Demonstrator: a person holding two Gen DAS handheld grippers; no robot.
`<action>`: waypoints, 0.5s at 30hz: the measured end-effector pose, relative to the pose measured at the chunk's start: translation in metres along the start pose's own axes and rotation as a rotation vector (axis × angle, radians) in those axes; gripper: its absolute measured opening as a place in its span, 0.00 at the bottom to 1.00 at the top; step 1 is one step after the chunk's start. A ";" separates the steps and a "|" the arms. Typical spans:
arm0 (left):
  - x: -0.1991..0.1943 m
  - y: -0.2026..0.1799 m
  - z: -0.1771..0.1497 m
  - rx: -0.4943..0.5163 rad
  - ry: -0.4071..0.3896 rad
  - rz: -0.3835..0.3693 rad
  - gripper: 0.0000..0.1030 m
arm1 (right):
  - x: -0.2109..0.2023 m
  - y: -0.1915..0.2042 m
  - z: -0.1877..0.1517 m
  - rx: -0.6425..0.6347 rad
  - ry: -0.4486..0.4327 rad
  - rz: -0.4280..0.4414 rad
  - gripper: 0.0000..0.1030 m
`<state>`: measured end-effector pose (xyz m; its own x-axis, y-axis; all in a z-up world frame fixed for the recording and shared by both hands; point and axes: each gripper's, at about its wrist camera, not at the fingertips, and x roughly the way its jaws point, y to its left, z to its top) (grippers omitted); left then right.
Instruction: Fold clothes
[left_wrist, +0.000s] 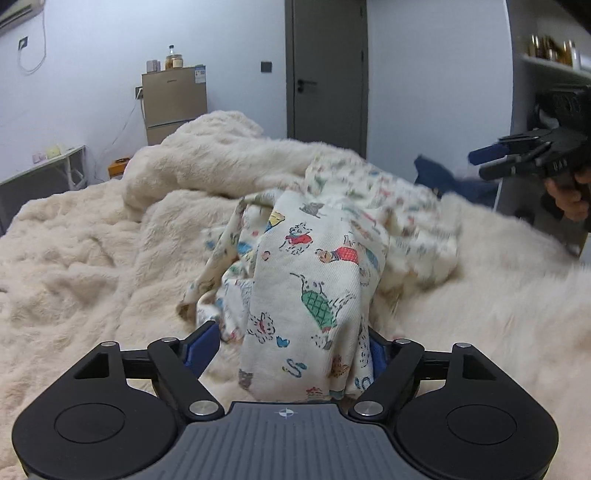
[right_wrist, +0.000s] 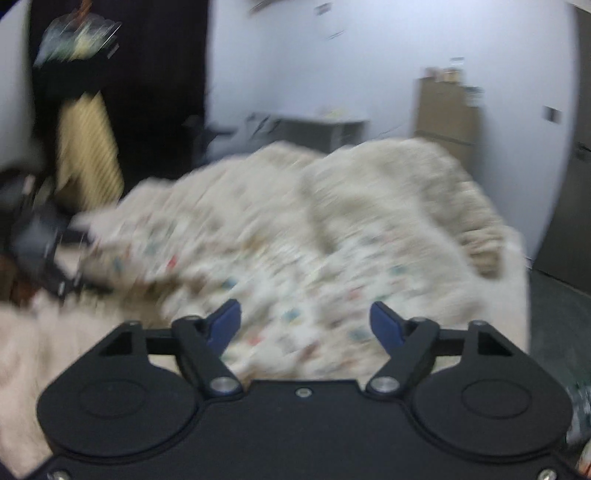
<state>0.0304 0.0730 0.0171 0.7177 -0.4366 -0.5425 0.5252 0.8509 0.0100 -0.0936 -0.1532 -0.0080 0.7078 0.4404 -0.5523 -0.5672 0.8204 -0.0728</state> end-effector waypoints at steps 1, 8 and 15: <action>0.003 0.003 -0.003 -0.013 0.004 -0.011 0.74 | 0.013 0.016 -0.002 -0.032 0.024 0.027 0.77; 0.015 0.034 -0.015 -0.144 -0.076 -0.039 0.24 | 0.082 0.070 -0.019 -0.292 0.125 -0.054 0.49; -0.066 0.049 0.039 0.009 -0.369 0.371 0.12 | 0.016 0.032 0.029 -0.079 -0.157 -0.148 0.10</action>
<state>0.0268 0.1323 0.0862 0.9687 -0.1813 -0.1695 0.2077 0.9661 0.1533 -0.0885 -0.1092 0.0046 0.8389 0.3737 -0.3957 -0.4793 0.8517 -0.2119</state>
